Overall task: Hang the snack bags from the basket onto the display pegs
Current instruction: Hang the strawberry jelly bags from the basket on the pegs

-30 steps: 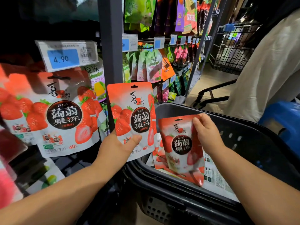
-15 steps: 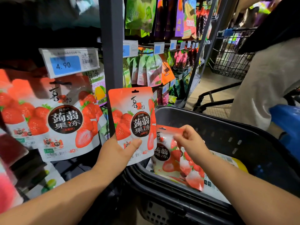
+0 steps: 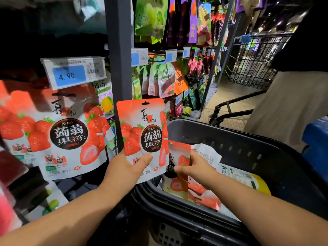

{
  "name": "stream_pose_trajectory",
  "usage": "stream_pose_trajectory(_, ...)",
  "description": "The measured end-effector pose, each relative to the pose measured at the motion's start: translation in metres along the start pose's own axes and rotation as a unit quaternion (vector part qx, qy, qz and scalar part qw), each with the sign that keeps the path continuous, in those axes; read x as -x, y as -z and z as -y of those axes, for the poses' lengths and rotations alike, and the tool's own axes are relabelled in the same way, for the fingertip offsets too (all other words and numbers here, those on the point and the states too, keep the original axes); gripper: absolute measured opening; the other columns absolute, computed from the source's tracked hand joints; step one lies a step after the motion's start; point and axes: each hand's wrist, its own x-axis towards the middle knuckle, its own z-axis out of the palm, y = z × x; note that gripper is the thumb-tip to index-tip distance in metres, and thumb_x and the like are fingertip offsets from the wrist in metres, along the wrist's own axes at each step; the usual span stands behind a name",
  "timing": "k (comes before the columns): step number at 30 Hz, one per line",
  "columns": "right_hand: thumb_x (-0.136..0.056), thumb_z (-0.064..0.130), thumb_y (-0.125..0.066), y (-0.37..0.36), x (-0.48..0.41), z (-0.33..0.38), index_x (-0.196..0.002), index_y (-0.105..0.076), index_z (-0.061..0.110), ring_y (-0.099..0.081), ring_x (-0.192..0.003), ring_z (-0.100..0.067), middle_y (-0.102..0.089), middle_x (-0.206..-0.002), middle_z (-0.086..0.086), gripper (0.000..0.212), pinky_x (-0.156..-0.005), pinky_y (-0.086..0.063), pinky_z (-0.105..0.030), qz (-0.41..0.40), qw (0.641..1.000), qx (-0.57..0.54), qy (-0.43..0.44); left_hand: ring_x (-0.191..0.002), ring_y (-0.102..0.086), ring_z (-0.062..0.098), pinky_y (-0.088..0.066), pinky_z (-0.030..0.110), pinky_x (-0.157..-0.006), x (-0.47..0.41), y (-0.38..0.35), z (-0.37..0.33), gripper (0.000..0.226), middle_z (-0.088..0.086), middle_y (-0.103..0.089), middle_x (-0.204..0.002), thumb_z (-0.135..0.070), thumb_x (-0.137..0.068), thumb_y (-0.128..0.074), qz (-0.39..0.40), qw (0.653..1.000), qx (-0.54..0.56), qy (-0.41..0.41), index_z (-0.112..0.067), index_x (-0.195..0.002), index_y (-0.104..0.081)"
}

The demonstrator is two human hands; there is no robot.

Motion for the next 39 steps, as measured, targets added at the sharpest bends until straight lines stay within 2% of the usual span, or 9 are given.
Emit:
stream_pose_trajectory(5, -0.09, 0.017, -0.072, -0.001, 0.004, 0.001, -0.092, -0.064, 0.022, -0.066, -0.082, -0.012, -0.069, -0.086, 0.007, 0.009, -0.07, -0.052, -0.012, 0.048, 0.995, 0.079, -0.027, -0.08, -0.053, -0.012, -0.036, 0.0, -0.062, 0.0, 0.0, 0.0, 0.015, -0.024, -0.063, -0.084, -0.03, -0.086, -0.072, 0.005, 1.0, 0.002, -0.001, -0.038, -0.093, -0.061)
stream_pose_trajectory(8, -0.097, 0.028, -0.063, 0.0, 0.002, -0.003, -0.09, -0.064, 0.012, -0.064, -0.076, -0.018, -0.07, -0.085, -0.007, 0.017, -0.073, -0.051, -0.026, 0.019, 0.988, 0.149, -0.042, -0.083, -0.057, -0.008, -0.037, 0.002, -0.063, 0.0, 0.0, 0.002, 0.012, -0.021, -0.066, -0.084, -0.029, -0.085, -0.073, 0.0, 1.0, 0.01, 0.005, -0.034, -0.091, -0.064)
stream_pose_trajectory(16, -0.094, 0.017, -0.066, 0.034, -0.006, 0.0, -0.076, -0.063, 0.007, -0.056, -0.054, -0.014, -0.063, -0.058, -0.001, 0.02, -0.057, -0.044, -0.025, -0.115, 0.992, -0.035, -0.034, -0.093, -0.065, 0.002, -0.047, 0.025, -0.081, 0.004, 0.009, 0.003, 0.018, -0.013, -0.074, -0.094, -0.031, -0.085, -0.073, -0.002, 0.998, 0.052, 0.023, -0.029, -0.102, -0.069)
stream_pose_trajectory(24, -0.098, 0.016, -0.057, 0.041, 0.02, 0.069, -0.084, -0.053, -0.002, -0.04, -0.026, -0.021, -0.044, -0.045, -0.015, 0.024, -0.029, -0.03, -0.019, -0.102, 0.981, -0.161, 0.027, -0.088, -0.064, -0.002, -0.042, 0.005, -0.065, 0.006, 0.026, -0.017, 0.016, -0.012, -0.073, -0.092, -0.028, -0.084, -0.074, -0.027, 0.996, 0.074, 0.051, -0.027, -0.099, -0.068)
stream_pose_trajectory(27, -0.097, 0.019, -0.06, 0.026, 0.03, 0.088, -0.083, -0.054, -0.002, -0.047, -0.032, -0.024, -0.049, -0.047, -0.02, 0.026, -0.036, -0.036, -0.021, -0.082, 0.983, -0.157, 0.043, -0.081, -0.063, -0.007, -0.043, 0.005, -0.06, 0.011, 0.029, -0.036, 0.019, -0.014, -0.072, -0.093, -0.026, -0.086, -0.072, 0.003, 0.991, 0.117, 0.061, -0.023, -0.105, -0.067)
stream_pose_trajectory(30, -0.078, 0.039, -0.077, 0.01, 0.038, 0.103, -0.088, -0.067, 0.001, -0.063, -0.065, -0.034, -0.066, -0.077, -0.033, 0.041, -0.066, -0.051, -0.042, -0.091, 0.982, -0.152, 0.067, -0.077, -0.062, -0.013, -0.044, 0.004, -0.058, 0.024, 0.035, -0.049, 0.026, -0.014, -0.07, -0.102, -0.034, -0.087, -0.069, 0.045, 0.981, 0.172, 0.076, -0.027, -0.111, -0.062)
stream_pose_trajectory(33, -0.065, 0.047, -0.078, -0.005, 0.049, 0.117, -0.085, -0.074, 0.011, -0.069, -0.078, -0.03, -0.073, -0.086, -0.021, 0.041, -0.081, -0.055, -0.049, -0.083, 0.984, -0.128, 0.096, -0.085, -0.067, -0.006, -0.048, 0.006, -0.063, 0.044, 0.044, -0.058, 0.041, -0.011, -0.071, -0.109, -0.03, -0.08, -0.078, 0.065, 0.974, 0.204, 0.073, -0.034, -0.115, -0.059)
stream_pose_trajectory(36, -0.083, 0.019, -0.077, -0.022, 0.06, 0.128, -0.083, -0.072, 0.003, -0.064, -0.072, -0.023, -0.073, -0.084, -0.021, 0.018, -0.073, -0.052, -0.037, -0.078, 0.979, -0.148, 0.113, -0.076, -0.06, -0.015, -0.045, 0.005, -0.064, 0.061, 0.059, -0.065, 0.039, -0.025, -0.066, -0.095, -0.024, -0.075, -0.083, 0.044, 0.974, 0.214, 0.066, -0.044, -0.092, -0.055)
stream_pose_trajectory(39, -0.083, 0.023, -0.078, -0.037, 0.067, 0.137, -0.085, -0.069, 0.01, -0.062, -0.065, -0.019, -0.068, -0.076, -0.02, 0.016, -0.066, -0.049, -0.032, -0.089, 0.976, -0.148, 0.132, -0.083, -0.058, -0.015, -0.044, 0.011, -0.077, 0.071, 0.077, -0.066, 0.041, -0.024, -0.064, -0.1, -0.027, -0.076, -0.082, -0.013, 0.976, 0.211, 0.057, -0.046, -0.094, -0.05)
